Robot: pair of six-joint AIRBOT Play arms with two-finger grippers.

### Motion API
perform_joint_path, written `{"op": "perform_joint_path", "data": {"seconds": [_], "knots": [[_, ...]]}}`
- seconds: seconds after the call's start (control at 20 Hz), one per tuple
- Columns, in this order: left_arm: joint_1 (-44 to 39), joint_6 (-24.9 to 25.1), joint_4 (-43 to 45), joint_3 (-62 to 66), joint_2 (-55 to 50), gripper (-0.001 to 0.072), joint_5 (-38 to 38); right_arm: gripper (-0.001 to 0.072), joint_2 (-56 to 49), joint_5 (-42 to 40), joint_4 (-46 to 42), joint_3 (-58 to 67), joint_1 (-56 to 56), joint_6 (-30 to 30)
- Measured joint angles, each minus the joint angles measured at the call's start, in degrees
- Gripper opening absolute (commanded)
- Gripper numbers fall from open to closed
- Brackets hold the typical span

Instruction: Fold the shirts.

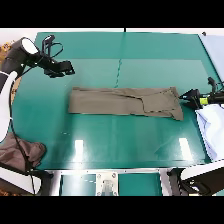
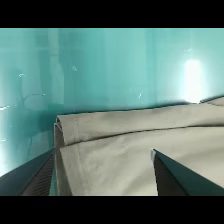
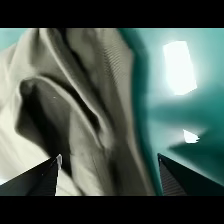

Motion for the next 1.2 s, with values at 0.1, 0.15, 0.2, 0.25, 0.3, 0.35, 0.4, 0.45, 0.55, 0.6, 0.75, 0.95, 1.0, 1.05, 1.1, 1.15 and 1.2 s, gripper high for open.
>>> {"op": "perform_joint_path", "data": {"seconds": [0.1,0.15,0.2,0.25,0.3,0.35,0.4,0.45,0.55,0.6,0.75,0.95,1.0,1.05,1.1,1.15,1.2], "knots": [[0.02,-0.04,-0.57,0.07,0.00,0.0664,-0.02,0.0703,-2.45,1.38,5.03,-0.15,0.33,-3.93],[0.09,-0.07,-0.70,0.13,0.00,0.0664,-0.02,0.0702,-3.39,2.12,6.84,-0.04,0.59,-5.79],[0.11,-0.09,-0.83,0.13,0.00,0.0664,-0.02,0.0702,-4.09,2.78,8.22,0.17,0.76,-7.32],[0.11,-0.13,-0.92,0.15,0.00,0.0664,-0.02,0.0702,-4.61,3.32,9.07,0.59,1.05,-8.66],[0.11,-0.13,-1.05,0.17,0.00,0.0664,-0.02,0.0702,-4.98,3.93,9.73,1.09,1.31,-9.64],[0.09,-0.13,-1.11,0.17,0.00,0.0664,-0.02,0.0702,-5.29,4.57,10.23,1.70,1.53,-10.36],[0.09,-0.13,-1.16,0.17,0.00,0.0664,-0.02,0.0702,-5.42,5.40,10.99,2.25,1.88,-10.95],[0.11,-0.13,-1.16,0.17,0.00,0.0664,-0.04,0.0701,-5.51,6.14,11.80,2.75,2.36,-11.37],[0.11,-0.13,-1.25,0.17,0.00,0.0663,-0.04,0.0584,-5.73,6.64,12.11,3.43,3.56,-11.93],[0.11,-0.15,-1.31,0.17,0.00,0.0663,-0.04,0.0393,-5.75,6.84,12.28,3.76,4.37,-12.04],[0.11,-0.13,-1.31,0.17,0.00,0.0663,-0.39,0.0076,-5.81,6.91,9.60,5.03,6.43,-11.08],[0.11,-0.13,-1.38,0.17,0.00,0.0027,-0.87,0.0019,-5.81,7.15,1.79,7.41,8.33,-6.75],[0.11,-0.04,-1.79,0.17,0.00,0.0021,-0.90,0.0019,-5.68,7.17,0.46,8.07,8.55,-5.73],[0.09,0.39,-2.51,0.17,0.00,0.0020,-0.87,0.0019,-5.35,7.19,-0.74,8.79,8.74,-4.57],[-0.26,0.70,-3.32,0.17,0.00,0.0020,-0.79,0.0019,-4.76,7.17,-1.46,9.49,8.96,-3.43],[-1.11,1.33,-4.35,0.17,-0.02,0.0020,-0.48,0.0019,-3.96,7.21,-2.12,10.08,9.14,-2.62],[-2.49,2.01,-5.44,0.11,-0.09,0.0021,0.02,0.0019,-2.80,7.26,-2.78,10.69,9.40,-1.55]]}}
